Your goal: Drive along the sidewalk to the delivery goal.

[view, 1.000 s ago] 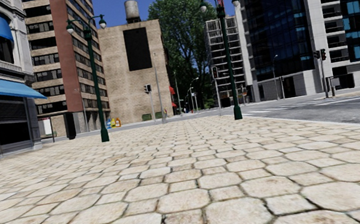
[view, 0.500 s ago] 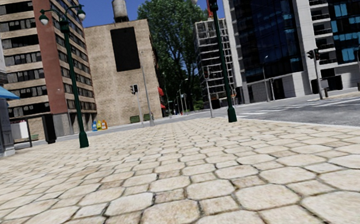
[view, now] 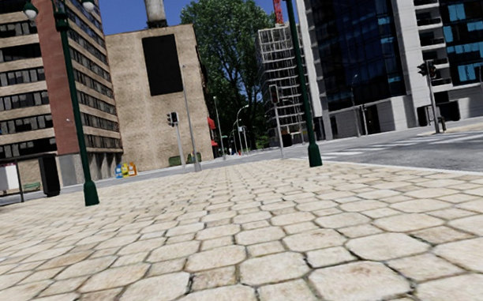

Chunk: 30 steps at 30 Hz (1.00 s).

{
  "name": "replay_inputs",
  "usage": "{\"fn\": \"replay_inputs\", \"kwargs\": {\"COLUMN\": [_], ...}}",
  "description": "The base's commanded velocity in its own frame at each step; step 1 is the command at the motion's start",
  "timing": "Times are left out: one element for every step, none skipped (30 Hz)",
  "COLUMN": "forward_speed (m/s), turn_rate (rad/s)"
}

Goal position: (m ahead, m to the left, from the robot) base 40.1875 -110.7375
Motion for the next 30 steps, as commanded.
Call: {"fn": "replay_inputs", "kwargs": {"forward_speed": [2.0,2.0,2.0,2.0,2.0,2.0,2.0,2.0,2.0,2.0,2.0,2.0,2.0,2.0,2.0,2.0,2.0,2.0,2.0,2.0,2.0,2.0,2.0,2.0,2.0,2.0,2.0,2.0,2.0,2.0], "turn_rate": [0.0,0.0,0.0,0.0,0.0,0.0,0.0,0.0,0.0,0.0,0.0,0.0,0.0,0.0,0.0,0.0,0.0,0.0,0.0,0.0,0.0,0.0,0.0,0.0,0.0,0.0,0.0,0.0,0.0,0.0]}}
